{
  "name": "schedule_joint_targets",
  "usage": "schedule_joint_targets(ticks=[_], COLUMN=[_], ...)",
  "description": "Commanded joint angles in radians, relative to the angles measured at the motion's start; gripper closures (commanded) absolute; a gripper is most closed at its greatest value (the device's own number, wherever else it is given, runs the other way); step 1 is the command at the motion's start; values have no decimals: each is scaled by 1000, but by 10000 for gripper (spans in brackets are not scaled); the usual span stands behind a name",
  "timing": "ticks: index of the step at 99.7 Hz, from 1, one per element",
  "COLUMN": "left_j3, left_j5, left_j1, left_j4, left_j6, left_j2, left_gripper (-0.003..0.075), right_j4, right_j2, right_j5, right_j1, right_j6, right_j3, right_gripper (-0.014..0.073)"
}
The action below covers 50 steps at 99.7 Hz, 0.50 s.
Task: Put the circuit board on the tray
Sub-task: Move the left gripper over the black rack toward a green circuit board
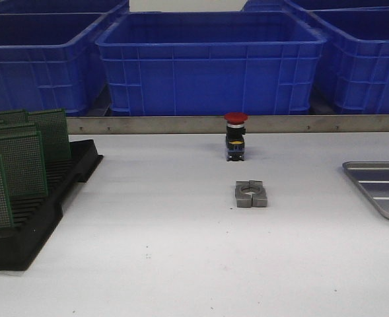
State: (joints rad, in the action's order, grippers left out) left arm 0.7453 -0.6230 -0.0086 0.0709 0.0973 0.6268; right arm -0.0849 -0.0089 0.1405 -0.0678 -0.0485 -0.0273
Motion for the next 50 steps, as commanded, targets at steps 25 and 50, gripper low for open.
schedule_joint_targets(ticks=[25,50], left_j3=[170,321], left_j5=[-62,-306], left_j1=[-1,-1], left_j4=[-180,-354], left_j6=[-313,-747], left_j2=[314,564], left_gripper=[318,293], right_j4=[-12,-12], right_j2=[-23,-23], right_j5=[-80,-80], right_j1=[-6,-6], right_j6=[0,0], right_j3=[1,1], right_gripper=[655,655])
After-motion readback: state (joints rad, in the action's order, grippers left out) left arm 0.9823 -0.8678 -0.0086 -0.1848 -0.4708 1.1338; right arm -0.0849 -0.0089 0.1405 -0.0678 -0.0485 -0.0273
